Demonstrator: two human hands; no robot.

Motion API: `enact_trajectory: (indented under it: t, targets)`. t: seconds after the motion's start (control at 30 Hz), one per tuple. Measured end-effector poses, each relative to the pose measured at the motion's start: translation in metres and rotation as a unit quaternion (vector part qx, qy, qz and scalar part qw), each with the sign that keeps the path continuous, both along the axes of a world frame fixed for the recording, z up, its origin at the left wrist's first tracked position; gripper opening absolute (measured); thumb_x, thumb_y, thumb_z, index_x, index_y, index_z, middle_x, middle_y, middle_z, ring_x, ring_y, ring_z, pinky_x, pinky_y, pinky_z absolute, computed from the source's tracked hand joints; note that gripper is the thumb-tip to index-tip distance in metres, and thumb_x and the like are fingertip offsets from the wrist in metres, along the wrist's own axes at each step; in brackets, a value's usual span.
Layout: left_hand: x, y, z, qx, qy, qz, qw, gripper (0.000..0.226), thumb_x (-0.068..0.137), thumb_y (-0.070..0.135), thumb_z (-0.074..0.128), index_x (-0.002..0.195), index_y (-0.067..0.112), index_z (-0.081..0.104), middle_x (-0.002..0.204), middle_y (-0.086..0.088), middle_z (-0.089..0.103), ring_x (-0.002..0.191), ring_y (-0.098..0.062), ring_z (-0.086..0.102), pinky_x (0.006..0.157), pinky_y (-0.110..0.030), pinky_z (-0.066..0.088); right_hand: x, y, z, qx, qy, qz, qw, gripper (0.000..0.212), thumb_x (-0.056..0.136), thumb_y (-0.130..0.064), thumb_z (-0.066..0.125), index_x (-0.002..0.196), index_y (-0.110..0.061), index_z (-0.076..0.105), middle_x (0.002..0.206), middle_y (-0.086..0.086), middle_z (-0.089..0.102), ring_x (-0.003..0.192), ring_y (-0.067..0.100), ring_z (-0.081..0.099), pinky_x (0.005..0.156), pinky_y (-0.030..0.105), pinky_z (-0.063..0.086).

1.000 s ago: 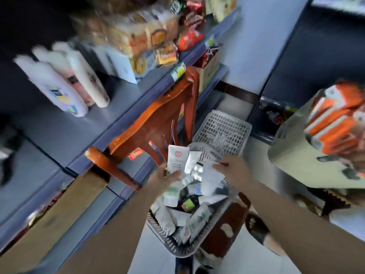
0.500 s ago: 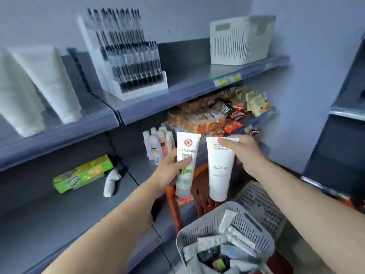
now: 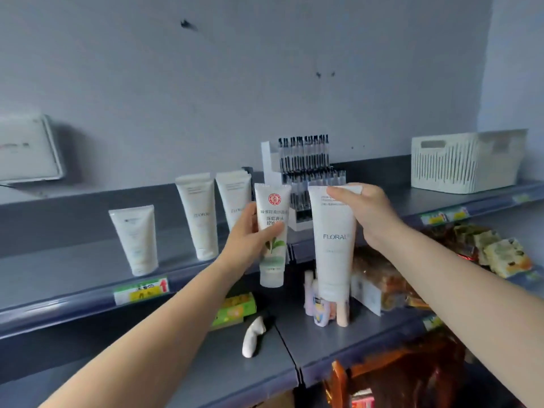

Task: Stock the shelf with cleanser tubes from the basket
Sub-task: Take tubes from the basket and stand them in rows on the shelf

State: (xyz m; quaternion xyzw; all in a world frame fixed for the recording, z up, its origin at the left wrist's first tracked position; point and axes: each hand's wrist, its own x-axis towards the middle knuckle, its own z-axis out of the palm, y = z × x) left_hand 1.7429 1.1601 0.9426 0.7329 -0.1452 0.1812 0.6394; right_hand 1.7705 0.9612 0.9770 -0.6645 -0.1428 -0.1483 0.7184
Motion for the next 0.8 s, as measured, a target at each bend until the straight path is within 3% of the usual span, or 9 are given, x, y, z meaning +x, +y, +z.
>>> enact_trajectory:
  t: [0.2,0.33,0.4,0.47,0.57,0.67,0.8]
  targets:
    - [-0.002,0.054,0.056,0.043,-0.035,0.032,0.998,0.03,0.086,0.011,0.063,0.111,0.021,0.051,0.096,-0.002,0.066,0.081,-0.015,0.066,0.059,-0.02,0.053,0.012,0.055,0.05,-0.033,-0.058,0.074,0.995,0.009,0.083,-0.02,0.067,0.075,-0.016,0.067,0.07,-0.005,0.069,0.064,0.008,0.064,0.059,0.022,0.047]
    - [0.002,0.089,0.096,0.056,-0.058,0.048,0.996,0.026,0.083,0.003,0.064,0.097,0.023,0.056,0.089,0.0,0.068,0.075,-0.015,0.067,0.06,-0.027,0.054,0.027,0.085,0.083,-0.05,-0.094,0.111,0.988,0.012,0.082,-0.018,0.068,0.07,-0.015,0.066,0.061,-0.009,0.069,0.059,0.006,0.063,0.058,0.02,0.045]
    - [0.005,0.108,0.116,0.053,-0.067,0.064,0.994,0.025,0.082,0.003,0.064,0.094,0.023,0.056,0.086,0.002,0.067,0.071,-0.013,0.066,0.057,-0.024,0.054,0.036,0.099,0.101,-0.048,-0.1,0.119,0.987,0.01,0.081,-0.019,0.07,0.072,-0.015,0.067,0.061,-0.008,0.069,0.061,0.008,0.064,0.061,0.021,0.046]
    - [0.01,0.128,0.135,0.054,-0.073,0.077,0.993,0.024,0.082,0.003,0.064,0.096,0.022,0.057,0.084,0.003,0.066,0.069,-0.011,0.065,0.053,-0.022,0.052,0.045,0.114,0.119,-0.046,-0.095,0.132,0.986,0.008,0.08,-0.02,0.07,0.078,-0.013,0.067,0.06,-0.009,0.069,0.056,0.006,0.064,0.055,0.016,0.047]
    - [0.018,0.157,0.159,0.055,-0.075,0.093,0.991,0.024,0.081,0.003,0.064,0.095,0.022,0.058,0.085,0.003,0.067,0.068,-0.012,0.065,0.054,-0.024,0.053,0.06,0.134,0.145,-0.042,-0.092,0.131,0.986,0.016,0.079,-0.022,0.071,0.091,-0.012,0.066,0.061,-0.009,0.068,0.052,0.003,0.063,0.051,0.013,0.048]
    - [0.03,0.183,0.175,0.069,-0.076,0.104,0.989,0.025,0.081,0.002,0.063,0.095,0.023,0.058,0.087,0.002,0.066,0.074,-0.016,0.065,0.061,-0.029,0.054,0.078,0.155,0.164,-0.03,-0.105,0.126,0.986,0.018,0.079,-0.024,0.072,0.093,-0.013,0.064,0.071,-0.006,0.068,0.058,0.004,0.063,0.061,0.019,0.051]
    - [0.051,0.215,0.185,0.083,-0.075,0.114,0.987,0.026,0.082,0.002,0.063,0.094,0.025,0.058,0.089,0.0,0.067,0.08,-0.02,0.065,0.072,-0.037,0.054,0.102,0.186,0.175,-0.009,-0.118,0.12,0.986,0.011,0.081,-0.024,0.07,0.079,-0.018,0.061,0.069,-0.007,0.066,0.053,0.002,0.062,0.055,0.016,0.049]
